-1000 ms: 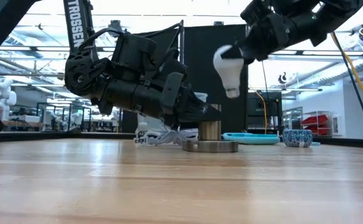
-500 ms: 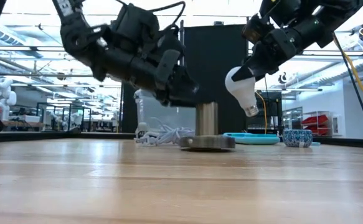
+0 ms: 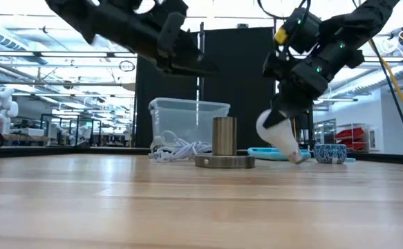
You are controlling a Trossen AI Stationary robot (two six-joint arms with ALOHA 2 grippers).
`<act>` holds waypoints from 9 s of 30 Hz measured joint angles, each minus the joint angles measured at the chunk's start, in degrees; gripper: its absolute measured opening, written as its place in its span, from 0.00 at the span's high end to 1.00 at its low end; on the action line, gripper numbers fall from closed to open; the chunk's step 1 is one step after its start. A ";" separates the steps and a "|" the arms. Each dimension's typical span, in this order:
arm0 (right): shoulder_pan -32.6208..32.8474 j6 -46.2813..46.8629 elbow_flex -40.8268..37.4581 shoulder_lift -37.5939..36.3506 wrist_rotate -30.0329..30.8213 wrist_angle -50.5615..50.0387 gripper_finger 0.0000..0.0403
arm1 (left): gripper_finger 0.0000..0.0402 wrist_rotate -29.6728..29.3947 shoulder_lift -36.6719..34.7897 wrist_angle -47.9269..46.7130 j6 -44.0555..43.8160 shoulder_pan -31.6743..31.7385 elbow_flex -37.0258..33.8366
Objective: Screw lightbulb
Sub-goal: Remove the white lightbulb from the desk lamp, then return to Home Position
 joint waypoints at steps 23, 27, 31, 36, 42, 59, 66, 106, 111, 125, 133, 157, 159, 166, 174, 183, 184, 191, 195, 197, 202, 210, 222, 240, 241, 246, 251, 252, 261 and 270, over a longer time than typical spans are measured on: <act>0.00 2.10 0.02 3.20 -0.15 -0.54 0.31 | 0.39 -49.69 -29.12 -21.97 -14.14 -25.02 -10.23; -0.02 1.88 0.02 3.22 -0.10 -0.50 0.31 | 0.46 -49.10 -31.62 -22.75 -17.51 -29.52 -14.59; 0.00 1.81 0.02 3.22 0.04 -0.39 0.31 | 0.61 -50.21 -34.68 -23.60 -19.00 -32.75 -18.89; 0.00 1.86 0.00 3.22 0.11 -0.32 0.31 | 0.89 -52.64 -42.44 -25.96 -20.67 -35.34 -24.56; -0.02 1.82 0.00 3.24 0.13 -0.26 0.31 | 0.99 -52.73 -54.56 -27.87 -20.51 -36.63 -30.79; 0.00 -0.05 0.00 3.27 0.31 0.27 0.31 | 1.00 -49.85 -73.12 -27.77 -17.23 -36.58 -41.75; -0.01 -0.64 0.00 3.24 0.35 0.36 0.31 | 1.00 -47.07 -76.84 -27.75 -13.38 -36.58 -42.18; -6.17 -6.96 -18.37 -14.44 0.59 43.53 0.16 | 1.00 -19.57 -85.12 -20.69 0.42 -14.83 -44.30; -8.84 -5.88 -28.46 -23.77 0.48 49.88 0.30 | 1.00 -18.41 -85.12 -20.67 0.42 -14.55 -44.30; -9.60 -4.96 -32.58 -43.98 -1.86 37.97 0.98 | 1.00 -18.28 -85.12 -20.65 -0.21 -14.55 -44.30; -9.60 -5.01 -32.57 -55.14 -1.44 23.43 1.00 | 1.00 -18.09 -85.12 -20.67 -0.59 -14.55 -44.30; -9.29 -6.41 -34.25 -77.25 -2.27 5.52 1.00 | 1.00 -18.09 -85.08 -20.67 -0.04 -14.55 -44.30; -9.29 -6.77 -34.25 -79.04 -2.64 5.47 1.00 | 1.00 -18.09 -85.08 -20.67 -0.04 -14.55 -44.30; -9.29 -6.01 -34.27 -80.55 -3.20 4.52 1.00 | 1.00 -18.09 -85.04 -20.67 -0.01 -14.55 -44.30; -9.27 -3.33 -34.25 -80.52 -4.44 4.92 1.00 | 1.00 -18.11 -85.03 -20.67 0.16 -14.55 -44.30; -9.27 -3.42 -34.18 -79.43 -2.81 0.33 1.00 | 1.00 -18.11 -85.01 -20.67 0.15 -14.57 -44.30; -9.27 -3.40 -34.18 -79.40 -2.80 0.30 1.00 | 1.00 -18.11 -85.01 -20.67 0.15 -14.57 -44.30; -9.27 -3.98 -34.18 -79.40 -2.81 0.25 0.99 | 1.00 -18.11 -85.01 -20.67 0.14 -14.57 -44.28; -9.27 -4.02 -34.18 -79.40 -2.82 0.23 0.99 | 1.00 -18.11 -85.01 -20.67 0.12 -14.57 -44.28; -9.27 -4.05 -34.18 -79.40 -2.82 0.22 0.99 | 1.00 -18.11 -85.01 -20.67 0.12 -14.57 -44.28; -9.27 -4.13 -34.18 -79.40 -2.82 0.20 0.99 | 1.00 -18.11 -85.01 -20.67 0.09 -14.57 -44.28; -9.27 -4.13 -34.18 -79.40 -2.84 0.18 0.99 | 1.00 -18.11 -85.01 -20.65 0.08 -14.57 -44.28; -3.67 -4.13 -34.18 -79.38 -2.91 0.16 0.99 | 1.00 -18.13 -85.01 -20.65 0.07 -14.57 -44.28; 3.45 -4.11 -34.18 -79.38 -2.93 0.16 0.99 | 1.00 -18.13 -85.01 -20.62 0.07 -14.57 -44.26; 3.45 -4.11 -34.18 -79.38 -2.93 0.16 0.99 | 1.00 -18.13 -85.01 -20.64 0.07 -14.57 -44.26; 3.45 -4.11 -34.18 -79.38 -2.93 0.16 0.99 | 1.00 -18.13 -85.01 -20.62 0.07 -14.57 -44.26; 3.45 -4.11 -34.18 -79.38 -2.91 0.16 0.99 | 1.00 -18.13 -85.01 -20.62 0.08 -14.55 -44.26; 3.45 -4.11 -34.18 -79.38 -2.91 0.16 0.99 | 1.00 -18.13 -85.01 -20.62 0.09 -14.57 -44.26; 3.45 -4.11 -34.18 -79.38 -2.91 0.16 0.99 | 1.00 -18.13 -85.01 -20.62 0.09 -14.55 -44.26; 3.45 -4.11 -34.18 -79.38 -2.91 0.16 0.99 | 1.00 -18.13 -85.01 -20.62 0.09 -14.55 -44.26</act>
